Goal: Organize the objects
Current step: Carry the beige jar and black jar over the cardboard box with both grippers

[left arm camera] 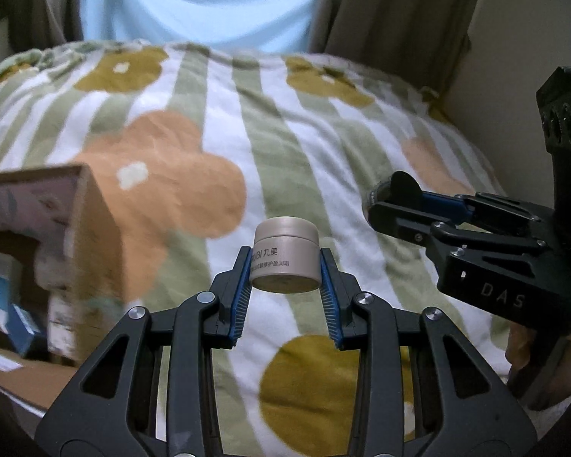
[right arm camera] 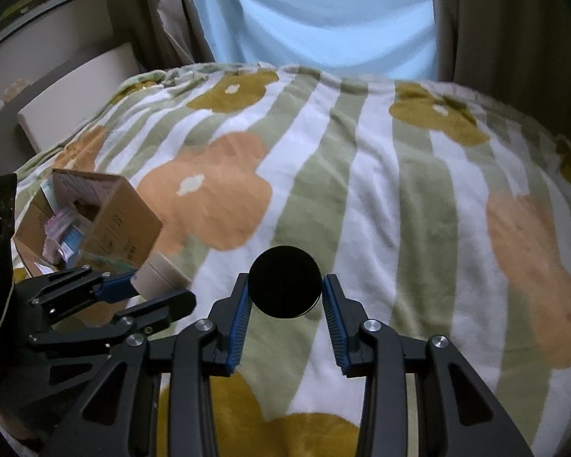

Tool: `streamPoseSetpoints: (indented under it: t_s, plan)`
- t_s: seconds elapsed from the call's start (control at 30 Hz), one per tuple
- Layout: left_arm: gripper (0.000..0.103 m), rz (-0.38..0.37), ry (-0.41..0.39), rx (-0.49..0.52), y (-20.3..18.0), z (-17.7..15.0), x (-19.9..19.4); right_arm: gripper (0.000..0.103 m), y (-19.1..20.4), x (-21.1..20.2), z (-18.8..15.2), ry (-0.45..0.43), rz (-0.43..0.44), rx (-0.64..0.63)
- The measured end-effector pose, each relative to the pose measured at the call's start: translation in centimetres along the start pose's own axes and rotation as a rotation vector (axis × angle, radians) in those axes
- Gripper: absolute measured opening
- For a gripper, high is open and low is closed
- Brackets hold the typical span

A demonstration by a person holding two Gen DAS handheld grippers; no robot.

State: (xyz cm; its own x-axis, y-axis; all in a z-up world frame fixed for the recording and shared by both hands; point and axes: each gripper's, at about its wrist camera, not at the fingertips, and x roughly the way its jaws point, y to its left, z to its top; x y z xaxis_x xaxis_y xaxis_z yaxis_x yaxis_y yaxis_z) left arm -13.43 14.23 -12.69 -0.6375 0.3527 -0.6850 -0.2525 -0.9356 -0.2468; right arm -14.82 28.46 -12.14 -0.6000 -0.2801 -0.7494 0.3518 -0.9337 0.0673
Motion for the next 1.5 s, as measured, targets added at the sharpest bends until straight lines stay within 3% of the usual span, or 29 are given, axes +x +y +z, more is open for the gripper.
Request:
streamPoseSetpoints:
  t_s: [0.3,0.77,1.17,1.5]
  plan:
    - [0.030,0.069,-0.087,-0.017,4.7,3.0,-7.0,0.035,4.8,-3.0,3.4,-0.056,0.025,-0.070]
    - [0.030,0.214,-0.129,-0.086,16.1,3.9,-15.3,0.035,15.1,-1.7,7.0,-0.055,0.165,-0.141]
    - [0.030,0.253,-0.088,-0.168,23.6,0.6,-15.7,0.035,22.5,2.2,7.6,0.024,0.227,-0.195]
    - [0.030,0.245,-0.045,-0.213,27.5,-1.5,-14.1,0.035,25.3,5.9,6.8,0.100,0.228,-0.206]
